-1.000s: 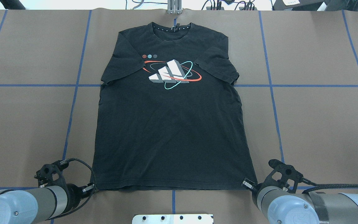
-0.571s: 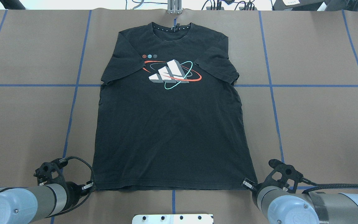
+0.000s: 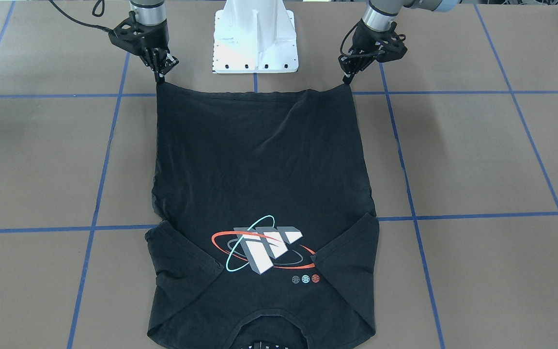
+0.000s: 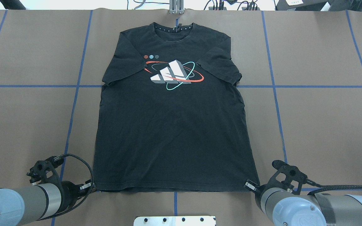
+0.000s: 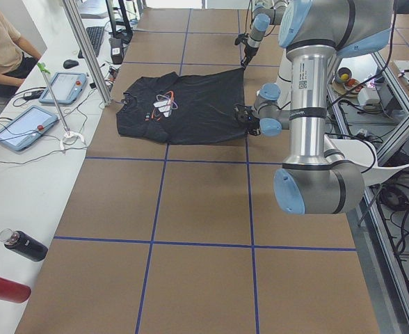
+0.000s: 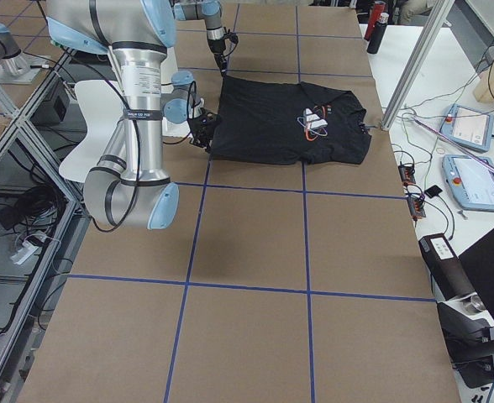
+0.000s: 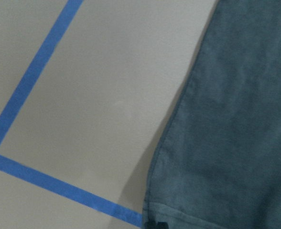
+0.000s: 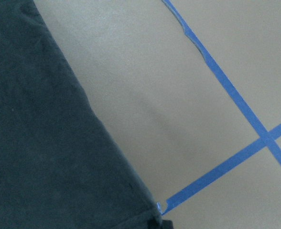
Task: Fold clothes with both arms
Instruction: 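Grasp the hem corners with both grippers, then lift the hem with both grippers and fold it toward the collar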
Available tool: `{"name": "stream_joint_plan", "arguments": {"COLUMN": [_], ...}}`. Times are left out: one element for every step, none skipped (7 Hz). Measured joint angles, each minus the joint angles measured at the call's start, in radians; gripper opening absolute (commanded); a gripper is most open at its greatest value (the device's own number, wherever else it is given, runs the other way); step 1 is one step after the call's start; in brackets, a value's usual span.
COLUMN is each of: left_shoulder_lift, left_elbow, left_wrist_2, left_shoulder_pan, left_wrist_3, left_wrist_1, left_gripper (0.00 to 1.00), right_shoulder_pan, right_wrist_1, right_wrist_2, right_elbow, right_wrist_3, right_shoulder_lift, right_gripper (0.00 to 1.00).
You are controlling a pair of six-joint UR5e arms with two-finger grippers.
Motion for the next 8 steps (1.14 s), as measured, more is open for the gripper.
{"name": "stream_joint_plan", "arguments": {"left_shoulder_lift": [0.016,0.044,0.071,0.081,0.078,0.066,0.029,-0.02], "left_elbow": [-0.035,-0.081,-0.123,-0.158,-0.18,-0.184,-0.169,-0.132], "left_wrist_2": [-0.003,-0.024,-0.069,-0.128,-0.182,-0.214,-0.235,-0.262], "left_shoulder_pan": [-0.001,-0.004,-0.02,-0.06,-0.113,-0.168,-0.231,-0.303], "left_wrist_3": [0.002,0.009,0.025,0.049,0.068,0.081,0.111,0.153], "left_wrist_1": [0.0,0.0,0.001,0.001,0.002,0.005,0.008,0.011], "left_gripper": [0.0,0.0,0.0,0.0,0.0,0.0,0.0,0.0], "right_shoulder_pan": [0.0,0.0,0.002,0.017,0.062,0.131,0.215,0.306], "right_wrist_1": [0.0,0.0,0.0,0.0,0.0,-0.001,-0.004,-0.006], "right_wrist_2": [0.011,0.032,0.052,0.079,0.124,0.187,0.253,0.305], "right_elbow": [0.025,0.062,0.1,0.131,0.159,0.171,0.165,0.131], "right_wrist_3": [0.0,0.001,0.001,0.0,-0.008,-0.031,-0.072,-0.128], "right_shoulder_lift": [-0.014,-0.032,-0.049,-0.059,-0.057,-0.038,-0.006,0.043], "right_gripper": [0.0,0.0,0.0,0.0,0.0,0.0,0.0,0.0]}}
